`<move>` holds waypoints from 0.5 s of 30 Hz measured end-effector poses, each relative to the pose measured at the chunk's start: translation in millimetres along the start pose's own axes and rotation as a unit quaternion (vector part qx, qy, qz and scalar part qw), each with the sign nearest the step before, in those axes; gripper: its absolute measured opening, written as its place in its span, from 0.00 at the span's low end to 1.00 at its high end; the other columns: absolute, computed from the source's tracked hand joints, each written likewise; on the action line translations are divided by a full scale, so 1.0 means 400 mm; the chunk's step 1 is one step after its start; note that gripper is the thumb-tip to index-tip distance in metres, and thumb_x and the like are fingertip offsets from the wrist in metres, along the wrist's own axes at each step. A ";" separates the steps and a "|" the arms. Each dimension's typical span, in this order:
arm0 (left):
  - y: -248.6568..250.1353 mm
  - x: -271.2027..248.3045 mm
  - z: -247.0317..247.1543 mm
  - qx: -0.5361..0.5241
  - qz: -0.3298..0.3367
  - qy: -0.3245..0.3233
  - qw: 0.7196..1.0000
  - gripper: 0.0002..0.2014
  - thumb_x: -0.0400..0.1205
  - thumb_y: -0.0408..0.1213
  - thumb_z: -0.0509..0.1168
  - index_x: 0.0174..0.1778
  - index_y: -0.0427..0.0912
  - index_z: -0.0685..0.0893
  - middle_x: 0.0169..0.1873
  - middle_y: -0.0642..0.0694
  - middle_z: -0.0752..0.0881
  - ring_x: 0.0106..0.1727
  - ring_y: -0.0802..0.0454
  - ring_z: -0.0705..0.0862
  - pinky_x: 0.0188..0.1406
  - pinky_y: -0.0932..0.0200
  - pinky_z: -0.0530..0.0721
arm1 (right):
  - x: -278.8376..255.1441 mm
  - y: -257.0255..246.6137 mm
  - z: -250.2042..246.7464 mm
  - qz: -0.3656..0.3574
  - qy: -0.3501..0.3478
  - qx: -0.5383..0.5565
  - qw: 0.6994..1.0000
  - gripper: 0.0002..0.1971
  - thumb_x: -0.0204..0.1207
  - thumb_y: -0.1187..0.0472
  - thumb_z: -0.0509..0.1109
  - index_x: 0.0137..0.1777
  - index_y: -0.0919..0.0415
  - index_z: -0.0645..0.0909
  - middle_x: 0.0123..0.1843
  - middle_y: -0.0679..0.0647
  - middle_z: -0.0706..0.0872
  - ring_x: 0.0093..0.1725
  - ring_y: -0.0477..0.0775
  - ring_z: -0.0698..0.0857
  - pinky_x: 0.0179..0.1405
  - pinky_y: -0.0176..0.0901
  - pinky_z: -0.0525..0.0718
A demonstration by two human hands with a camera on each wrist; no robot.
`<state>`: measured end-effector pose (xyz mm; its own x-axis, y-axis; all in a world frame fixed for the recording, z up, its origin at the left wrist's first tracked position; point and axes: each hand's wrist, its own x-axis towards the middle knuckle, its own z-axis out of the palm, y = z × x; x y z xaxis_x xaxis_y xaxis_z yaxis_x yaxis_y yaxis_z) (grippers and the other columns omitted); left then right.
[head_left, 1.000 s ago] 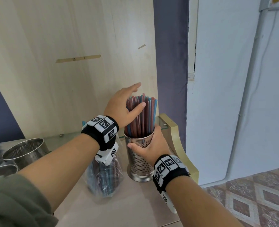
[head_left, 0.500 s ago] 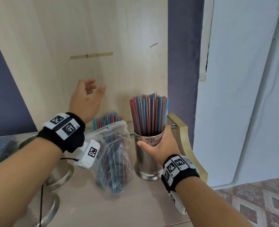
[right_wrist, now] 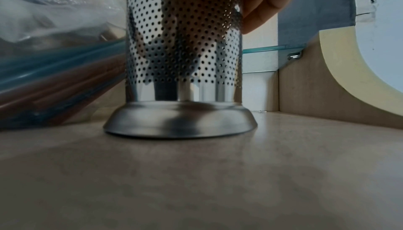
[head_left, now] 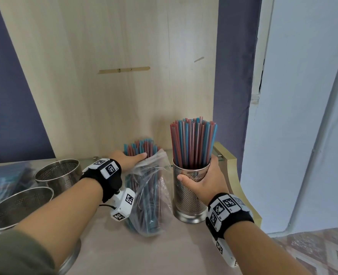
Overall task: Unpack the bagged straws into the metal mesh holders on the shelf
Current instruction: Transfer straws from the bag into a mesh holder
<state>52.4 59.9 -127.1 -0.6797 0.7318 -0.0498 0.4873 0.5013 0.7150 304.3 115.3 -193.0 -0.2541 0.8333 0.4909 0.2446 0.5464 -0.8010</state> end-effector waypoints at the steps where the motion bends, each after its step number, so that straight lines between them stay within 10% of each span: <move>1: 0.000 0.003 0.002 -0.007 0.001 0.007 1.000 0.39 0.66 0.67 0.75 0.60 0.36 0.86 0.52 0.39 0.88 0.52 0.40 0.87 0.59 0.48 0.86 | 0.000 0.001 0.000 -0.001 0.000 -0.001 1.000 0.48 0.56 0.43 0.86 0.73 0.52 0.65 0.62 0.42 0.81 0.61 0.44 0.82 0.57 0.32 0.77; 15: -0.010 0.027 0.015 -0.097 -0.007 0.066 0.993 0.31 0.77 0.55 0.71 0.64 0.30 0.83 0.55 0.34 0.87 0.52 0.36 0.85 0.47 0.52 0.81 | 0.006 0.008 0.000 -0.001 -0.006 0.004 1.000 0.48 0.56 0.43 0.86 0.73 0.53 0.65 0.61 0.40 0.80 0.61 0.42 0.81 0.54 0.24 0.74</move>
<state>46.6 68.5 -134.7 -0.7580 0.6519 0.0212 0.3704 0.4035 0.8367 304.4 119.1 -194.4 -0.2664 0.8313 0.4879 0.2358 0.5470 -0.8032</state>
